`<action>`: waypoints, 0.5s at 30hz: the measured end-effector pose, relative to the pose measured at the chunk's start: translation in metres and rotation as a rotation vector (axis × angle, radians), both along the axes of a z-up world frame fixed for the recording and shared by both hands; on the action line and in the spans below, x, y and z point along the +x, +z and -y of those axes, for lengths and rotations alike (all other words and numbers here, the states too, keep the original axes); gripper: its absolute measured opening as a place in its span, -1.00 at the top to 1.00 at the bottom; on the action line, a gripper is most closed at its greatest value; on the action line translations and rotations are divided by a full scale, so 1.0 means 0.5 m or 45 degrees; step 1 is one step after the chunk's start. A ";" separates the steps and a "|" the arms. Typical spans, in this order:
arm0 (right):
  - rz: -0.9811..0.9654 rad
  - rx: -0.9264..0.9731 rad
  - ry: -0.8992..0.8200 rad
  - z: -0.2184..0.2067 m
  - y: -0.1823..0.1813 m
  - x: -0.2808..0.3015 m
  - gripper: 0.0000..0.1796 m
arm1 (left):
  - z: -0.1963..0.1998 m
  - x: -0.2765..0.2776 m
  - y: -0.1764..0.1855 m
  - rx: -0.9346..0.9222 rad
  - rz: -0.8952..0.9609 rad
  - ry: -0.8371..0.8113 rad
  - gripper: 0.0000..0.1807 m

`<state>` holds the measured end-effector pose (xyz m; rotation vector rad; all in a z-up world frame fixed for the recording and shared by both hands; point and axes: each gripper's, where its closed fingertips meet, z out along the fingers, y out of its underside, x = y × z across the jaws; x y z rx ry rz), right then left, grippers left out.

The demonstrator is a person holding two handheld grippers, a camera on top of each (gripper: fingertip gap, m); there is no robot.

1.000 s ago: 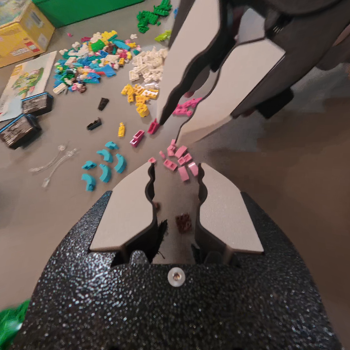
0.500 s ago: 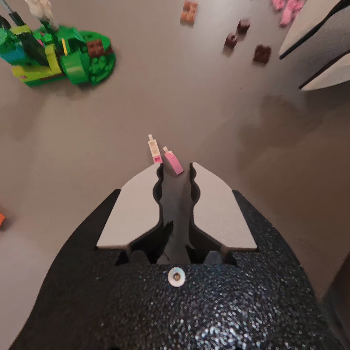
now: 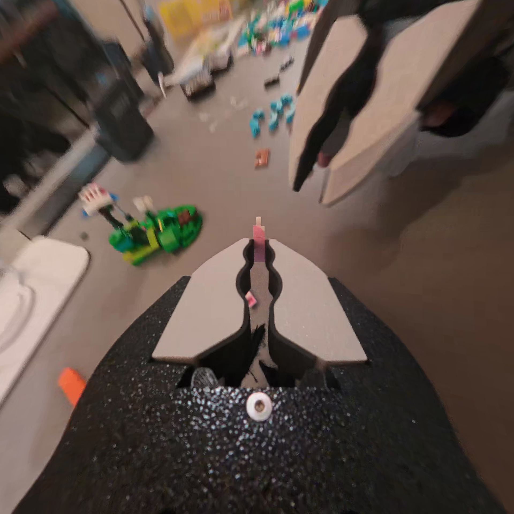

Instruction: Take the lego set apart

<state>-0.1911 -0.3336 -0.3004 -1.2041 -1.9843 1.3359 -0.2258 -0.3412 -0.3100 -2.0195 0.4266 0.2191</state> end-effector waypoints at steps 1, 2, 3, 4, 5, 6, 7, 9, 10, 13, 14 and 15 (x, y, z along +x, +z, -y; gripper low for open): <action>-0.007 -0.109 -0.028 -0.003 0.012 -0.004 0.81 | 0.000 0.011 0.017 0.069 -0.052 -0.049 0.92; -0.018 -0.229 -0.045 -0.004 0.027 -0.005 0.83 | -0.001 0.015 0.033 0.142 -0.102 -0.056 0.92; -0.026 -0.347 -0.041 -0.003 0.043 -0.005 0.84 | -0.001 0.020 0.042 0.178 -0.142 -0.068 0.92; -0.028 -0.437 -0.036 -0.003 0.054 -0.003 0.84 | -0.001 0.029 0.051 0.220 -0.168 -0.097 0.92; -0.030 -0.477 -0.040 -0.005 0.060 -0.003 0.85 | -0.001 0.037 0.062 0.272 -0.186 -0.110 0.92; -0.037 -0.476 -0.047 -0.006 0.061 -0.004 0.84 | 0.000 0.044 0.066 0.292 -0.200 -0.127 0.93; -0.046 -0.461 -0.052 -0.005 0.061 -0.004 0.84 | -0.001 0.051 0.071 0.311 -0.222 -0.140 0.92; -0.051 -0.455 -0.038 0.003 0.062 -0.002 0.88 | -0.002 0.059 0.074 0.324 -0.272 -0.152 0.93; -0.057 -0.463 -0.030 0.006 0.064 -0.001 0.90 | -0.003 0.064 0.073 0.318 -0.285 -0.163 0.93; -0.083 -0.489 -0.003 0.010 0.071 0.005 0.95 | -0.004 0.071 0.079 0.344 -0.297 -0.176 0.92; -0.095 -0.497 0.023 0.013 0.075 0.010 0.96 | -0.001 0.077 0.082 0.356 -0.261 -0.198 0.92; -0.107 -0.508 0.056 0.017 0.080 0.016 0.96 | 0.002 0.084 0.087 0.364 -0.184 -0.227 0.92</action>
